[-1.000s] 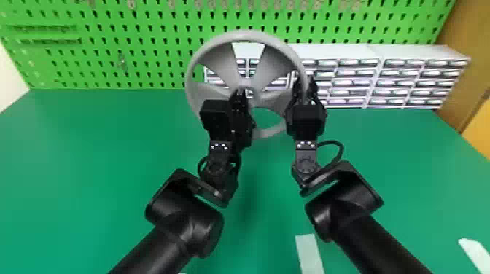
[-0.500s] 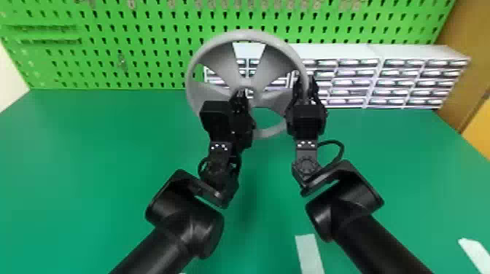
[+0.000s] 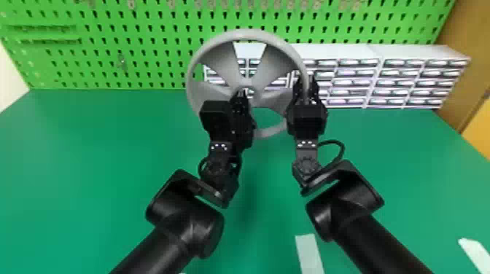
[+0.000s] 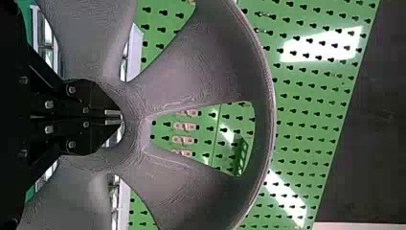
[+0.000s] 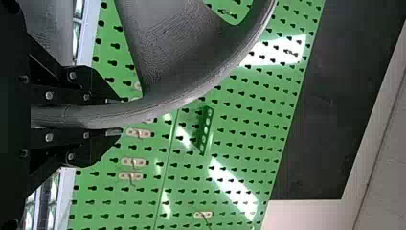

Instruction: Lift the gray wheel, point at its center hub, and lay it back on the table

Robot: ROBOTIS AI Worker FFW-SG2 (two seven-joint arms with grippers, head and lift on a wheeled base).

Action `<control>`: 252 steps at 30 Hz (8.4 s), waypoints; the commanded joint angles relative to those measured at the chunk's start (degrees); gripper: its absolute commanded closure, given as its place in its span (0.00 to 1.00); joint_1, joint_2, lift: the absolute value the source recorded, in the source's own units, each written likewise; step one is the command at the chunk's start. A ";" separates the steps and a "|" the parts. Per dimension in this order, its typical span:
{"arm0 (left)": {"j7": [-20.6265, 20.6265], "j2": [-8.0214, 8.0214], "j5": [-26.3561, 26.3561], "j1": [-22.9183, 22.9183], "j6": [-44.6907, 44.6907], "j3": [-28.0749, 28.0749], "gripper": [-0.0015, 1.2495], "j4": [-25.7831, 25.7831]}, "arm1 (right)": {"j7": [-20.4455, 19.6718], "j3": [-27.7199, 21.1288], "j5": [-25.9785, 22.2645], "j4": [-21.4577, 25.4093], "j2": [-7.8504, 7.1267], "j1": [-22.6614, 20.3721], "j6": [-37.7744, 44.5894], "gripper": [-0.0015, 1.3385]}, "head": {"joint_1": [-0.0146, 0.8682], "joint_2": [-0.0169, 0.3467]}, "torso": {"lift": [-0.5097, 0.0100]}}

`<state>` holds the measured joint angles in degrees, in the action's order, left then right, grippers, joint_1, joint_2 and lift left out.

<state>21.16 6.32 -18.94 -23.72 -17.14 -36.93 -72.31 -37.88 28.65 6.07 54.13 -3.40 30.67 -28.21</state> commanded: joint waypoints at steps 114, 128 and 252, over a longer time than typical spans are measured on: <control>11.18 7.04 9.89 21.79 6.25 1.78 0.95 -33.86 | 5.36 3.08 -10.38 -4.03 -1.87 7.12 13.54 0.98 | 0.80 0.18 | 0.80; 11.36 6.95 10.59 21.61 6.25 1.60 0.95 -33.86 | 7.73 -1.32 -18.82 13.99 -1.17 7.03 50.54 0.98 | 0.80 0.18 | 0.80; 11.36 8.00 10.07 20.47 7.13 0.72 0.95 -34.30 | 24.87 5.71 -45.71 15.13 -13.65 7.03 91.50 0.22 | 0.80 0.18 | 0.80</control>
<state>32.52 14.33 -8.88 -3.25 -10.02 -36.23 -106.61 -13.09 34.30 -39.31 69.39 -17.05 37.70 63.62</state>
